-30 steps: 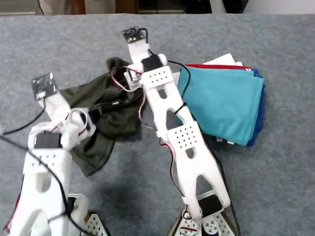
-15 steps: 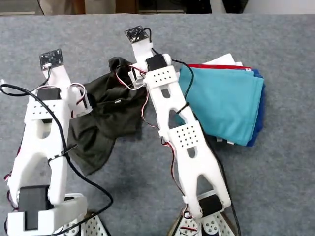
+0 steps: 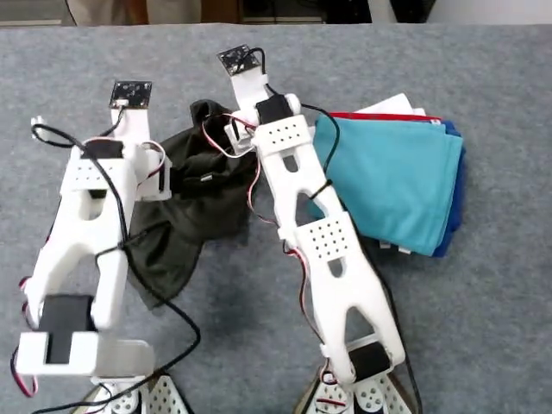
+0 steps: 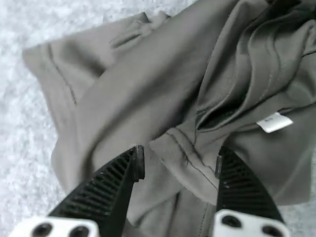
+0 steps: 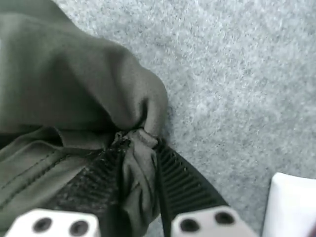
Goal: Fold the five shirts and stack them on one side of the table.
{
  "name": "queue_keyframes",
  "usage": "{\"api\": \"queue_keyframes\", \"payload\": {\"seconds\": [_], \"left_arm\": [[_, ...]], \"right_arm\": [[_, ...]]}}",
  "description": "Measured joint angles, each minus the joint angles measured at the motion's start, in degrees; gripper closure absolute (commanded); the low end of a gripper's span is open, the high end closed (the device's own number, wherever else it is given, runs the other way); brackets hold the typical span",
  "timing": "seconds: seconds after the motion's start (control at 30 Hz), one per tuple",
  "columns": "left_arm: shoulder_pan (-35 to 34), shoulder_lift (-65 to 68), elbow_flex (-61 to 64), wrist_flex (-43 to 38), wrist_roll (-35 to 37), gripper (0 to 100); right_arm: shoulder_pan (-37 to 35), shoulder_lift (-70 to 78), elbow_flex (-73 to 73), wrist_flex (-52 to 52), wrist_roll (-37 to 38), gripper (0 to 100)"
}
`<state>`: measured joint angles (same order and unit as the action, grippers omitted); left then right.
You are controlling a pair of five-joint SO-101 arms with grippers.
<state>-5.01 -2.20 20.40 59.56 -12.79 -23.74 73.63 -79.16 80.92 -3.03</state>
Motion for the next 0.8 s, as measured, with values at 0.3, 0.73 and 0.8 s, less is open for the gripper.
{"api": "queue_keyframes", "payload": {"seconds": [0.3,0.73,0.8], "left_arm": [[0.0,7.6,-5.2,-0.1,-1.6,87],[0.1,8.2,-5.6,1.2,-2.6,97],[0.1,8.2,-7.0,3.3,-2.6,97]], "right_arm": [[0.0,0.0,0.0,-0.4,0.0,99.7],[-0.1,0.0,0.0,-0.4,0.0,99.7],[-0.1,0.0,0.0,-0.4,0.0,99.7]]}}
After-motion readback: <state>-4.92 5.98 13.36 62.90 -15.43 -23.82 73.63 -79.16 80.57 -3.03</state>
